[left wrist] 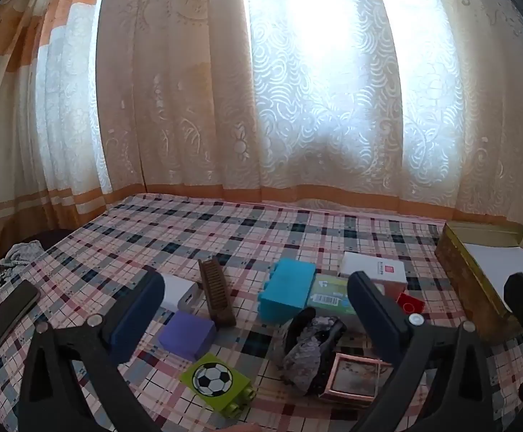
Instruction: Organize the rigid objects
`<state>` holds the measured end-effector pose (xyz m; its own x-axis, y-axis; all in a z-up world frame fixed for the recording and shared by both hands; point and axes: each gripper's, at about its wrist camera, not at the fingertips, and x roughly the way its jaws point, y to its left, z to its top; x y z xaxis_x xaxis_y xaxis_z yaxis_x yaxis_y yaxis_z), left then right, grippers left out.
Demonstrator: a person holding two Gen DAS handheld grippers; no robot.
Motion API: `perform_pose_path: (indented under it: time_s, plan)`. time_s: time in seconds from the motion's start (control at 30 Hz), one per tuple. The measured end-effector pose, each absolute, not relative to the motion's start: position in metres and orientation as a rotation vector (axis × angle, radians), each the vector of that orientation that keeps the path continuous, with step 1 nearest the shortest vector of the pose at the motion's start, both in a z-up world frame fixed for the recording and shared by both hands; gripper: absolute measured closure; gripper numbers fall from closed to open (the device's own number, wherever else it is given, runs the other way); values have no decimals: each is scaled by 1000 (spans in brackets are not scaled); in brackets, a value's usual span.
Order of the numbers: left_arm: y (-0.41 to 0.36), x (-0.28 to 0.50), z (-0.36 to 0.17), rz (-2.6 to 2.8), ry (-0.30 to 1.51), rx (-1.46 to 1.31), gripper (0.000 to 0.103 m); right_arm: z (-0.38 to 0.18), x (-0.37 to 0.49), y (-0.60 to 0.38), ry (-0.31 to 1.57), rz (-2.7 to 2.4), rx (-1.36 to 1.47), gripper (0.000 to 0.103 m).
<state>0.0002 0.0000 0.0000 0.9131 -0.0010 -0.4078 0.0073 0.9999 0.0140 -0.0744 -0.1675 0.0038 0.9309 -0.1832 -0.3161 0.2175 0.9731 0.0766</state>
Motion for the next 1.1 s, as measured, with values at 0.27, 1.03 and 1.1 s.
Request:
perform_pose_path:
  time_s: [0.27,1.03,1.1]
  plan:
    - [-1,0,0,-6,416,18,0,4,-73,-167,308,-216,87,1]
    - [-3,-14,-9,-9,516,29,0,4,-72,-171,325,-181,114,1]
    - [-2,-14,-10,2,527,30,0,4,-72,-170,325,-177,112,1]
